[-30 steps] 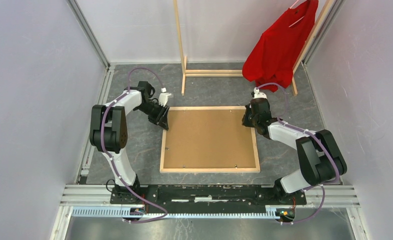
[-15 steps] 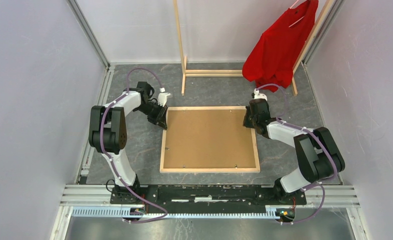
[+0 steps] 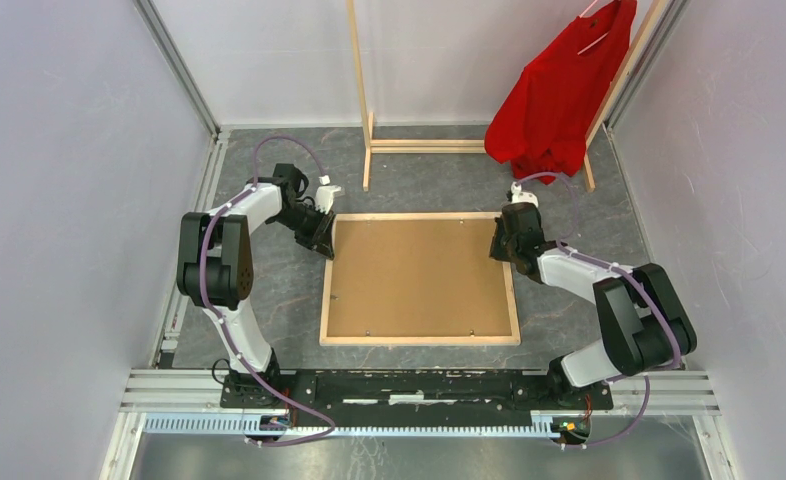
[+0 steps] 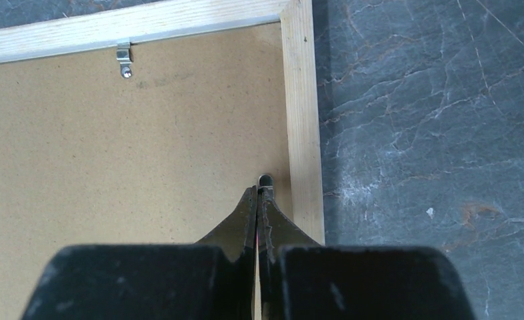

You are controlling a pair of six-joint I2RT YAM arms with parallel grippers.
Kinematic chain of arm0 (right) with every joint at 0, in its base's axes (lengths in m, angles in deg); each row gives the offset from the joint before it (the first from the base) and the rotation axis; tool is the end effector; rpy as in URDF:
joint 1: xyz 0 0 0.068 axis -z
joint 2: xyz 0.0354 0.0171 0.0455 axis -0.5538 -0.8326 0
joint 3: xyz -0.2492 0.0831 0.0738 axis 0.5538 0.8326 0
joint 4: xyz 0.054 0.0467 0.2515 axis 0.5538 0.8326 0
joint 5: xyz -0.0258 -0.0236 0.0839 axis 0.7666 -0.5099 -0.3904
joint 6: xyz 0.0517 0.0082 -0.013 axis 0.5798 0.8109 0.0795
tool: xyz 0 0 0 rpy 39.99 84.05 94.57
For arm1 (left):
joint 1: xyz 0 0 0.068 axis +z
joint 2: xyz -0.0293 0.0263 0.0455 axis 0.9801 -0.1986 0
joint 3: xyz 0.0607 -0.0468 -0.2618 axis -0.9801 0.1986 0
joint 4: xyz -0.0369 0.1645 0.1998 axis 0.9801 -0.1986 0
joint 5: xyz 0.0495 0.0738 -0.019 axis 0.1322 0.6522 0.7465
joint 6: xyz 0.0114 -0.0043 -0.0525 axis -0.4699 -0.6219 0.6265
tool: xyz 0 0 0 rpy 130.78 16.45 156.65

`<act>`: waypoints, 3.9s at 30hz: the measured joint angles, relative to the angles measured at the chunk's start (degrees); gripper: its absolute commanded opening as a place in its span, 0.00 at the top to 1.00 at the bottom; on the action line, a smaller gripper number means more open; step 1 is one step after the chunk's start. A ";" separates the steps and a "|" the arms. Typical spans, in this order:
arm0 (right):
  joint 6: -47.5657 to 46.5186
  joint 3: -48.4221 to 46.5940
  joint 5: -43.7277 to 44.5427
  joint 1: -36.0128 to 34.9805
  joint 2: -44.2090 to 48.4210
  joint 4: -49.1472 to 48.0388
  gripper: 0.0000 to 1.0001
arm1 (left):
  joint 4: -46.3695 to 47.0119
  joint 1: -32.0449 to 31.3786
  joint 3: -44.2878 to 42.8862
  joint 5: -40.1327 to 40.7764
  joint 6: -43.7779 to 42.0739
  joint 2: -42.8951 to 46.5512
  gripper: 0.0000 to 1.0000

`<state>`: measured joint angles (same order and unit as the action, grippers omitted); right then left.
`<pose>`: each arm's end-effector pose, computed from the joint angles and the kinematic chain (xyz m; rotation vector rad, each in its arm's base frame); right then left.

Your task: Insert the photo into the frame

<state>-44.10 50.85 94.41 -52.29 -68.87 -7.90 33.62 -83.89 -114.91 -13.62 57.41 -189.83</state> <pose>0.2708 0.0852 0.1584 0.2439 2.3356 0.1990 0.3402 -0.0514 0.1662 0.8540 2.6721 -0.7892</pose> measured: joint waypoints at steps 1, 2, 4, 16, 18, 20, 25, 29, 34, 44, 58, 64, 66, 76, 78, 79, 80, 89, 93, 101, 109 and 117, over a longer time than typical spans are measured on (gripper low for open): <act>0.00 0.22 0.02 0.00 0.24 0.07 1.00 | 0.02 0.02 0.02 -0.02 0.00 0.00 0.77; -0.02 0.42 0.09 0.02 0.46 0.17 1.00 | 0.04 0.02 0.02 -0.02 0.00 0.00 0.77; -0.20 0.68 0.59 0.09 0.70 0.57 1.00 | 0.07 0.02 0.04 0.00 0.00 0.04 0.77; -0.46 0.72 -1.09 0.74 0.72 0.37 1.00 | 0.57 0.00 0.52 0.07 -0.02 0.44 0.78; -0.37 0.72 -2.12 0.79 0.72 0.11 1.00 | 0.61 0.00 0.57 0.07 -0.02 0.48 0.78; -0.17 0.70 -3.21 0.79 0.72 -0.26 1.00 | 0.63 0.00 0.61 0.09 -0.02 0.52 0.78; 0.00 0.70 -4.15 0.68 0.63 -0.83 1.00 | 0.76 0.02 0.70 0.11 -0.02 0.59 0.78; 0.00 0.66 -2.89 0.68 -0.28 -1.05 1.00 | 0.87 0.00 0.81 0.22 -0.02 0.68 0.78; -0.13 -0.66 -1.62 0.59 -1.51 -1.07 1.00 | 1.05 0.00 0.94 0.22 -0.02 0.76 0.78; -0.96 -1.25 0.48 0.70 -2.21 -1.14 1.00 | 1.70 0.00 1.55 0.33 -0.04 1.29 0.79; -2.12 -1.25 1.68 1.33 -1.90 -0.90 1.00 | 1.84 0.00 1.64 0.44 -0.04 1.38 0.79; -2.43 -1.77 1.33 1.70 -0.22 -0.42 1.00 | 1.84 0.00 1.64 0.44 -0.04 1.40 0.79; -2.51 -2.34 0.87 1.70 -0.26 -0.44 1.00 | 1.84 0.00 1.64 0.44 -0.04 1.40 0.79; -2.54 -2.47 -0.26 1.68 -2.78 -0.70 1.00 | 1.86 0.00 1.66 0.66 -0.04 1.46 0.79; -2.51 -2.34 -0.28 1.68 -2.82 -0.66 1.00 | 1.88 0.00 1.66 0.74 -0.04 1.46 0.79; -2.51 -2.34 -0.28 1.68 -2.86 -0.68 1.00 | 1.88 0.00 1.66 0.74 -0.04 1.46 0.79; -2.51 -2.34 -0.26 1.68 -2.95 -0.68 1.00 | 1.88 0.00 1.66 0.74 -0.04 1.46 0.80; -2.54 -1.81 -0.24 1.86 -2.99 -1.18 1.00 | 1.90 0.00 1.70 0.81 -0.04 1.49 0.80; -2.56 -1.05 -0.24 1.92 -2.71 -2.29 1.00 | 1.95 0.00 1.70 0.81 -0.04 1.49 0.80; -2.56 0.57 -0.26 1.99 -1.46 -3.54 1.00 | 2.01 0.00 1.75 0.83 -0.04 1.49 0.81; -2.84 0.55 -0.68 2.01 -0.66 -1.81 1.00 | 2.01 0.00 1.79 0.81 -0.04 1.51 0.81; -6.43 -0.42 -3.34 0.13 3.15 2.05 0.45 | 1.14 -0.11 1.62 0.26 -0.02 1.88 0.55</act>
<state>-50.53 50.43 91.07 -52.15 -65.72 -5.84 34.76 -84.00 -113.30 -13.36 57.39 -187.95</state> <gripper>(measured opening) 0.394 0.356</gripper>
